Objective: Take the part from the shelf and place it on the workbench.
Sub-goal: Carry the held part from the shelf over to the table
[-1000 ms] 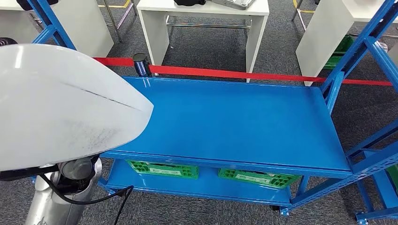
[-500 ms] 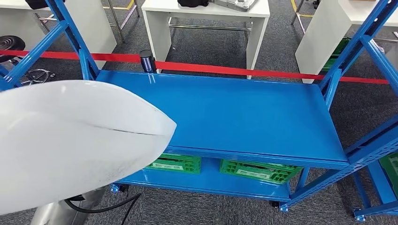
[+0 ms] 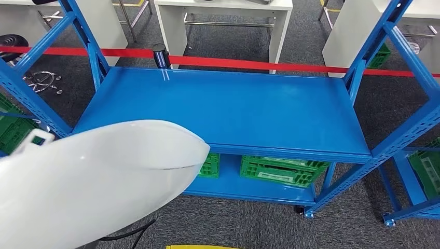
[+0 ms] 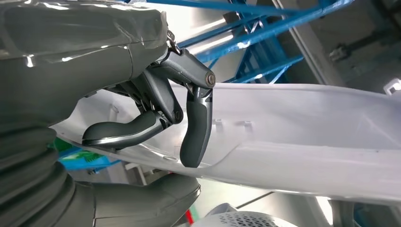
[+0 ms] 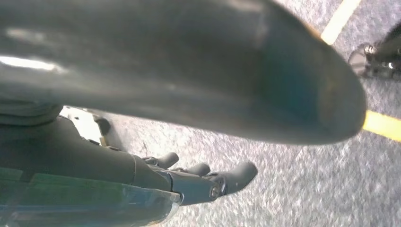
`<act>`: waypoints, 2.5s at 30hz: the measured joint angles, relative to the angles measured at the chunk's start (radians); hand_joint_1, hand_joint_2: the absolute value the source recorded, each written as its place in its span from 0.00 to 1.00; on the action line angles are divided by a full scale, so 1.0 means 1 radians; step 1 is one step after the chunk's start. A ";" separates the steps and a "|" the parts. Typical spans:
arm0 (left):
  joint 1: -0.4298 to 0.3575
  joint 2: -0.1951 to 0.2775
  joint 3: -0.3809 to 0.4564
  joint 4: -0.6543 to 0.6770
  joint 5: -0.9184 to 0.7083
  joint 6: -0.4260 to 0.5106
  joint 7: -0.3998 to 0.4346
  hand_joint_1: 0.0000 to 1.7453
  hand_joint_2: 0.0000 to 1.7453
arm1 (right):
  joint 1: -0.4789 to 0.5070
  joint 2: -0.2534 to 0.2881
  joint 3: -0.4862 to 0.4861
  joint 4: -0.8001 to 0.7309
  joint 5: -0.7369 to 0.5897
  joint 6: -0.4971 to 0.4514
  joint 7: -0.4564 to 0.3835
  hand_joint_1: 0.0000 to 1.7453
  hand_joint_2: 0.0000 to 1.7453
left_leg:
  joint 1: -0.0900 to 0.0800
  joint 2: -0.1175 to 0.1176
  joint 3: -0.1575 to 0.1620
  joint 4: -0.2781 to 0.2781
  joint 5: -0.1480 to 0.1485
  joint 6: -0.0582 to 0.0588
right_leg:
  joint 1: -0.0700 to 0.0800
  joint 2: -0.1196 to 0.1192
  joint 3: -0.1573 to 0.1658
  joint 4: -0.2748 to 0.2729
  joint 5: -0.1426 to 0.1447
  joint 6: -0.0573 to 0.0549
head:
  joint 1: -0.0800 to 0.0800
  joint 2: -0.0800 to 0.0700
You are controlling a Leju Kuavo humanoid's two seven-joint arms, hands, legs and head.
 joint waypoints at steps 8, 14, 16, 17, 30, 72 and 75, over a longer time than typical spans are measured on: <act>-0.009 0.011 0.001 -0.001 -0.034 0.004 -0.011 1.00 1.00 | -0.071 -0.031 -0.128 0.115 0.160 -0.025 -0.094 0.00 0.00 | 0.012 -0.006 -0.007 0.247 -0.164 -0.020 | 0.008 -0.005 -0.078 0.005 0.073 -0.026 | -0.006 0.000; -0.031 0.012 0.000 -0.001 -0.038 0.005 -0.014 1.00 1.00 | -0.079 -0.036 -0.194 0.125 0.261 0.036 -0.150 0.00 0.00 | -0.009 -0.010 0.179 -0.040 -0.138 0.024 | 0.007 -0.005 -0.107 -0.001 0.121 0.001 | -0.006 0.000; -0.036 0.012 -0.001 -0.001 -0.041 0.005 -0.015 1.00 1.00 | -0.080 -0.036 -0.210 0.124 0.270 0.037 -0.153 0.00 0.00 | -0.009 -0.005 0.170 -0.056 -0.112 0.037 | 0.004 -0.004 -0.118 0.007 0.113 0.005 | -0.005 0.000; -0.039 0.012 -0.002 0.000 -0.043 0.005 -0.015 1.00 1.00 | -0.081 -0.037 -0.218 0.121 0.273 0.036 -0.154 0.00 0.00 | -0.007 -0.003 0.161 -0.064 -0.096 0.043 | 0.004 -0.004 -0.129 0.032 0.086 0.000 | -0.003 0.000; -0.063 0.010 -0.051 0.005 -0.020 0.027 0.018 1.00 1.00 | -0.083 -0.033 -0.256 0.043 0.283 0.090 -0.279 0.00 0.00 | 0.002 -0.001 -0.013 -0.003 0.019 0.003 | -0.006 0.001 0.008 0.001 -0.009 0.014 | 0.006 0.000; -0.133 0.010 -0.070 0.043 0.005 -0.060 -0.019 1.00 1.00 | -0.199 -0.081 -0.293 0.452 0.220 -0.105 -0.545 0.00 0.00 | 0.006 -0.029 0.060 0.156 -0.118 0.018 | 0.012 0.014 -0.119 0.015 0.098 -0.017 | 0.010 0.000; -0.144 0.004 -0.070 0.043 0.010 -0.064 -0.012 1.00 1.00 | -0.202 -0.060 -0.309 0.451 0.219 -0.082 -0.541 0.00 0.00 | -0.003 -0.062 0.164 -0.005 -0.145 0.043 | 0.006 0.034 -0.139 0.010 0.131 -0.003 | 0.012 0.000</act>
